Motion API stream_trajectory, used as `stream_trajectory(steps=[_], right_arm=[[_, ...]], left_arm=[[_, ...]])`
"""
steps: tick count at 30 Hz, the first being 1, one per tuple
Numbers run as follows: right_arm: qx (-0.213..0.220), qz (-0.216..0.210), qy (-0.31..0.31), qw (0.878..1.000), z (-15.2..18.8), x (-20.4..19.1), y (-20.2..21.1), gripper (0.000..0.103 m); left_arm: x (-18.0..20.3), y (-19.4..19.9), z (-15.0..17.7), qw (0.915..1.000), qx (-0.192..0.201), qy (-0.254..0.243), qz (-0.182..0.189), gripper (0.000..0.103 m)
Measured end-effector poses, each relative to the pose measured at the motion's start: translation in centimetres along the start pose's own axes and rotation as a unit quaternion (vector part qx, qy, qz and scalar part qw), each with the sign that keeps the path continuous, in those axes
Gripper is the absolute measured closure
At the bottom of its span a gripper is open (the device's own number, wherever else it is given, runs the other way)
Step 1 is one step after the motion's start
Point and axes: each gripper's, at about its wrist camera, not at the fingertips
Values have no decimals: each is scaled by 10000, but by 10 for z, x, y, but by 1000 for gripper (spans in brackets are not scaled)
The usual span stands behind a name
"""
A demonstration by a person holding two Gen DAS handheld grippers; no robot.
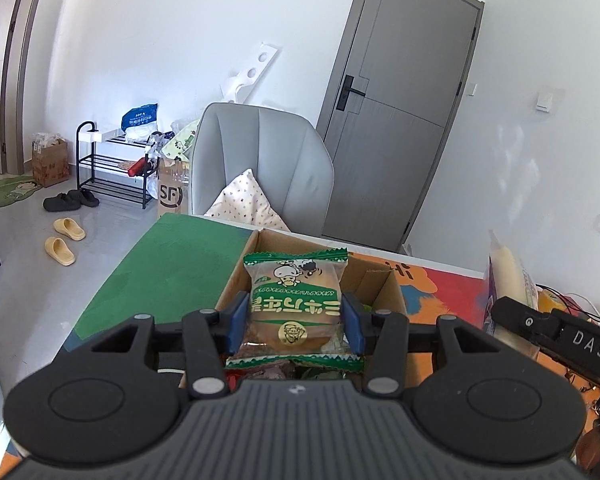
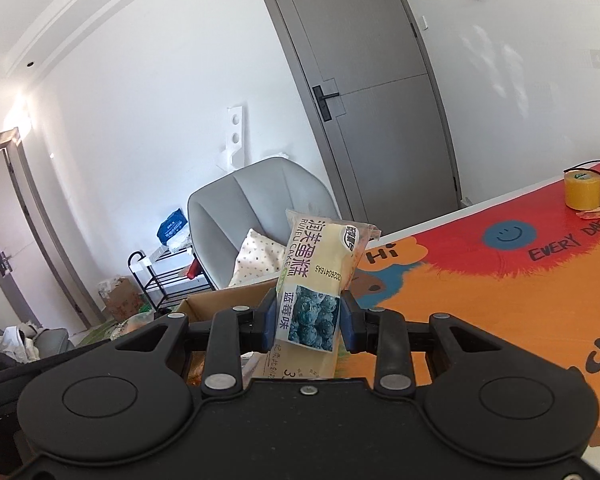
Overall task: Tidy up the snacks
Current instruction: 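Carry both packs into the cardboard box and open both tools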
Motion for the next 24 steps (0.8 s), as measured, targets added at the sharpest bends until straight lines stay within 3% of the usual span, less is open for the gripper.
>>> stream_trajectory(steps=[4, 10, 15, 17, 18, 20, 24], right_arm=[[-76, -108, 100, 9999, 0, -15, -9, 71], [-193, -265, 214, 9992, 1, -33, -18, 71], [-355, -392, 356, 9980, 4, -52, -27, 70], [-435, -418, 390, 9974, 6, -56, -27, 65], [-415, -352, 402, 9977, 6, -57, -26, 56], [-350, -240, 419, 9982, 7, -57, -21, 47], [-352, -73, 309, 9989, 6, -47, -13, 41]], left_arm=[[-10, -6, -1, 9999, -134, 43, -79, 47], [-35, 3, -6, 9993, 44, 270, -255, 35], [-49, 8, -10, 9984, 114, 399, -394, 32], [-52, 8, -11, 9981, 127, 406, -440, 27], [-53, 9, -11, 9981, 142, 394, -461, 24], [-52, 11, -10, 9981, 158, 347, -494, 21], [-47, 12, -8, 9982, 157, 279, -500, 14]])
Point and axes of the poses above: each gripper's, at about its wrist camera, not at the fingertips, and y roughly against the way its jaws point, x to its right, z to its underside, and after that the axes turned 2 degrees about y, right-handed
